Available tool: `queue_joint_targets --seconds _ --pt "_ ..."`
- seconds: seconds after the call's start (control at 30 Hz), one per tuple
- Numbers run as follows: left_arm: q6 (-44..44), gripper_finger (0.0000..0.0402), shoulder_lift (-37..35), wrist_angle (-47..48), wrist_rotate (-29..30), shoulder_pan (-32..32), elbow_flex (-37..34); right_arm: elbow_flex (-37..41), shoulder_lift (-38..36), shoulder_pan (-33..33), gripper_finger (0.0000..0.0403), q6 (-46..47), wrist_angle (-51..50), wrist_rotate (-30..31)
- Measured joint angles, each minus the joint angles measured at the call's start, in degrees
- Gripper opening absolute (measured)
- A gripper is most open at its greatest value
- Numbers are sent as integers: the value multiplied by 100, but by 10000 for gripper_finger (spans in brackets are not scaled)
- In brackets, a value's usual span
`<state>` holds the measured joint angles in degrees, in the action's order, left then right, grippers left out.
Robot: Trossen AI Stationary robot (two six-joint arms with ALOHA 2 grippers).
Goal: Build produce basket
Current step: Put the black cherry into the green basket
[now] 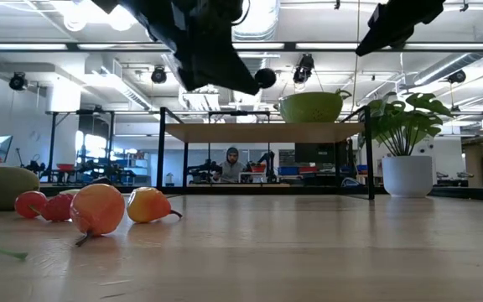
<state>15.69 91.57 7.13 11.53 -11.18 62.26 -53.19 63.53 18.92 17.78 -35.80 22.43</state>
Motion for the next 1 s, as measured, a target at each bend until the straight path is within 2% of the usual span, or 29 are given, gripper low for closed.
queue_joint_targets --seconds 0.33,0.5,0.73,1.0 --pt "-1339 1 665 -1282 -193 249 69 20 343 20 166 -160 532 -56" --pt "-1554 1 774 -1406 -302 389 330 20 588 26 198 -149 700 -59" --pt "-1929 1 1032 -2203 -321 417 343 20 893 26 241 -256 821 -57" --pt "-1931 1 1138 -2357 -326 444 345 20 1046 33 277 -347 1082 -59"
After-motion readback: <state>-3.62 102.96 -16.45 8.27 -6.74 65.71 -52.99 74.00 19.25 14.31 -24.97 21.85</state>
